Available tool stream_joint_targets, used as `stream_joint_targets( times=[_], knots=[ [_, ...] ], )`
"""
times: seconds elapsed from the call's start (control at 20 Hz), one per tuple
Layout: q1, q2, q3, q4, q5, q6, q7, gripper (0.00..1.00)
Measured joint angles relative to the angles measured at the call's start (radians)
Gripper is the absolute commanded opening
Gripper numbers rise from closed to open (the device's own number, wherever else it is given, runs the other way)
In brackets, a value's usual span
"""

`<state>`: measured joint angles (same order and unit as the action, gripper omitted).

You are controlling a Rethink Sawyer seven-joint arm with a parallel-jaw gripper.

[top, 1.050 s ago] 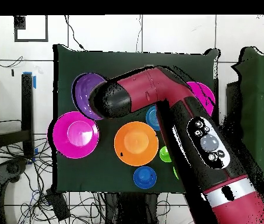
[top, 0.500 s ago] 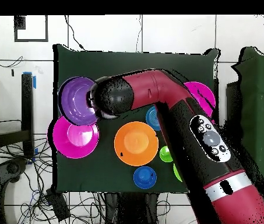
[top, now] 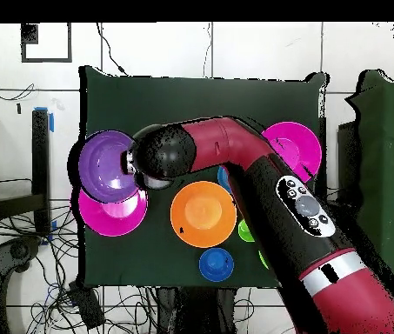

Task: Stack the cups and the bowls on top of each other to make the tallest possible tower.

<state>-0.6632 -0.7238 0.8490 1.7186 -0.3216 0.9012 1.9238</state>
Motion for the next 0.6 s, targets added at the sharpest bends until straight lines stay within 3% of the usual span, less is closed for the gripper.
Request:
stream_joint_targets(
  times=[0.6],
  knots=[
    [-0.025,0.193,0.007,0.012,0.0,-0.001,0.0,0.0]
  ],
)
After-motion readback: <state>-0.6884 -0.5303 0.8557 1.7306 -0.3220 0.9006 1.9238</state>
